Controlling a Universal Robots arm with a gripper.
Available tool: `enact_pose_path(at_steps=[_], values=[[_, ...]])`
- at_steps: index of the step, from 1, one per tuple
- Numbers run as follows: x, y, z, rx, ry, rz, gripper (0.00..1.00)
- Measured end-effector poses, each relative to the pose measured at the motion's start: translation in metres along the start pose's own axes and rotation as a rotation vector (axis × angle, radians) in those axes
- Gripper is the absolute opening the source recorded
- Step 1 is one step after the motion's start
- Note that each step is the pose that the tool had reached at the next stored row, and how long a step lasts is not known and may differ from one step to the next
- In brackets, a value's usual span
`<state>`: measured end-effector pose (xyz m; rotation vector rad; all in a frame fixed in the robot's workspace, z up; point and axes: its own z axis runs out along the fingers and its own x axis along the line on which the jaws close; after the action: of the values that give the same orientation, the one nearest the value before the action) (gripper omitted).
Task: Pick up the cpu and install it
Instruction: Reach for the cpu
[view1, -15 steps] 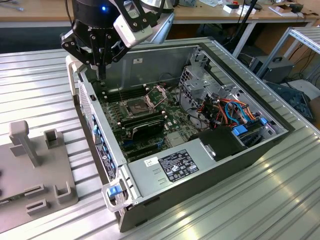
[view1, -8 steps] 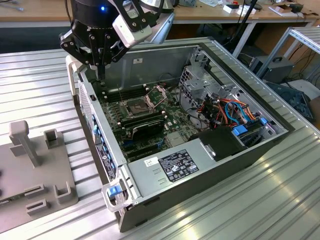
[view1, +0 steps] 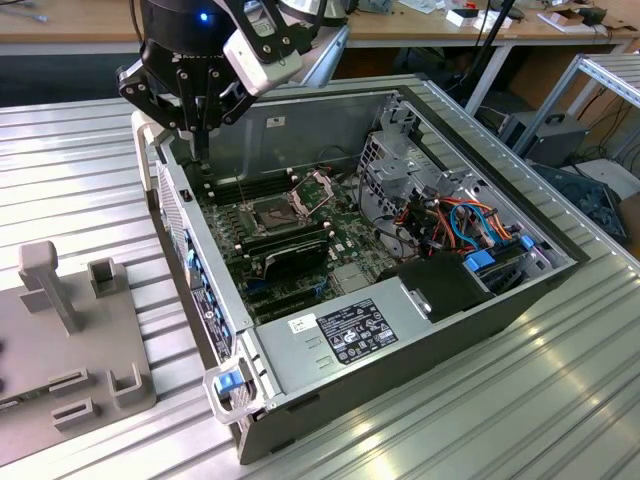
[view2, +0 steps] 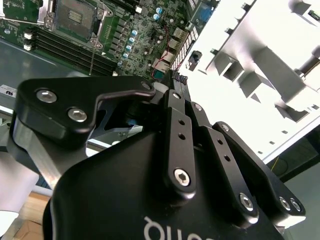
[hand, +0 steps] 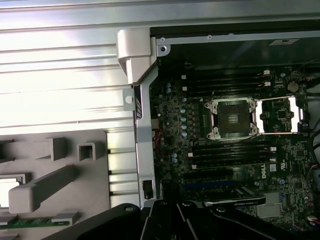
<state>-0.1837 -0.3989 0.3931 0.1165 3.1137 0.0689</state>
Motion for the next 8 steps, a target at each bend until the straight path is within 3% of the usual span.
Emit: enact_pose_path(at_steps=[8], values=[[0.004,-0.0003,-0.0001,0.0,0.0,0.0,0.11]])
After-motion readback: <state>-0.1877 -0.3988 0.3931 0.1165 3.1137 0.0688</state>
